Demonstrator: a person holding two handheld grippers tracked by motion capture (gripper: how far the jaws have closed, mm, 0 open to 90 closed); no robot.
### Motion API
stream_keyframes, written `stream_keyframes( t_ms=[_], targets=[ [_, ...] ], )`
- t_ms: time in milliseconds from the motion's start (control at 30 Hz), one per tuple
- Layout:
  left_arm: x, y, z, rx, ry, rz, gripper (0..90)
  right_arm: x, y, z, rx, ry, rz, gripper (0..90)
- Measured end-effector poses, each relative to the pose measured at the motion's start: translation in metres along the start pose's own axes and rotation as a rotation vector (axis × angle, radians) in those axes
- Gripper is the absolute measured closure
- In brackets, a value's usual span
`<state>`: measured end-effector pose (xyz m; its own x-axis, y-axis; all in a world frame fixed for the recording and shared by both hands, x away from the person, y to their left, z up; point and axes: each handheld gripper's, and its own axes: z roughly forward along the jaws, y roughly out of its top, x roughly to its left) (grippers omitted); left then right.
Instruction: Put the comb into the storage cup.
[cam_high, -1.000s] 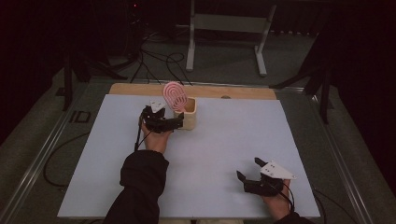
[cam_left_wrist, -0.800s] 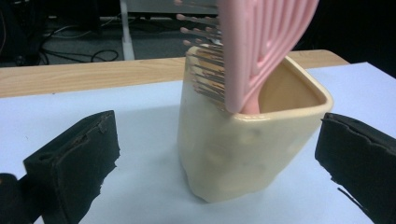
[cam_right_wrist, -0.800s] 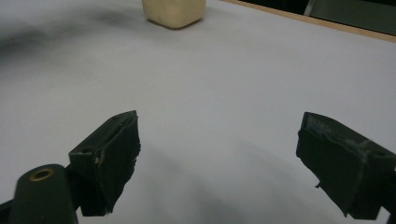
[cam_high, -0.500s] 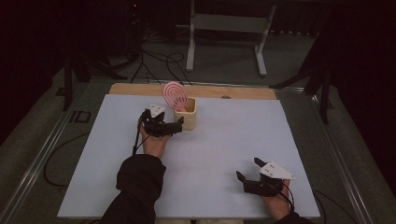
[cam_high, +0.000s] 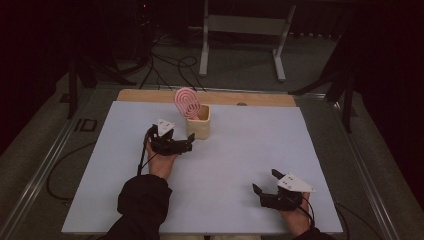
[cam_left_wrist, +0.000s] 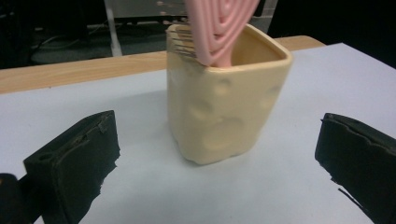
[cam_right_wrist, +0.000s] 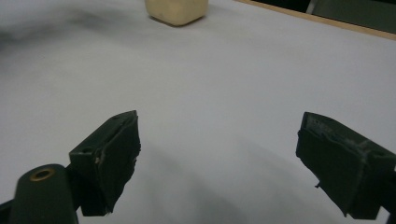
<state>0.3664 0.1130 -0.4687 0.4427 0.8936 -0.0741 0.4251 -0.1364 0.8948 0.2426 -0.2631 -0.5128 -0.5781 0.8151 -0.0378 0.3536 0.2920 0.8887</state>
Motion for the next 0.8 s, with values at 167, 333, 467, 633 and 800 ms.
stream_keyframes(
  t_ms=[167, 333, 467, 633, 800],
  targets=[
    [-0.003, -0.002, -0.009, -0.011, -0.011, 0.024, 0.5, 0.0, 0.0, 0.0, 0.0, -0.001, 0.001, 13.3],
    [-0.005, -0.008, -0.022, -0.02, -0.011, 0.052, 0.5, 0.0, 0.0, 0.0, -0.001, 0.0, -0.001, 13.3],
    [-0.006, -0.011, -0.03, -0.021, -0.015, 0.07, 0.4, 0.0, 0.0, 0.0, -0.003, -0.001, 0.003, 13.3],
    [-0.006, -0.016, -0.037, -0.022, -0.011, 0.079, 0.4, 0.0, 0.0, -0.001, -0.004, -0.002, 0.004, 13.3],
    [-0.002, -0.029, -0.049, -0.007, -0.005, 0.088, 0.5, 0.0, 0.0, -0.001, -0.005, -0.003, 0.005, 13.2]
  ],
)
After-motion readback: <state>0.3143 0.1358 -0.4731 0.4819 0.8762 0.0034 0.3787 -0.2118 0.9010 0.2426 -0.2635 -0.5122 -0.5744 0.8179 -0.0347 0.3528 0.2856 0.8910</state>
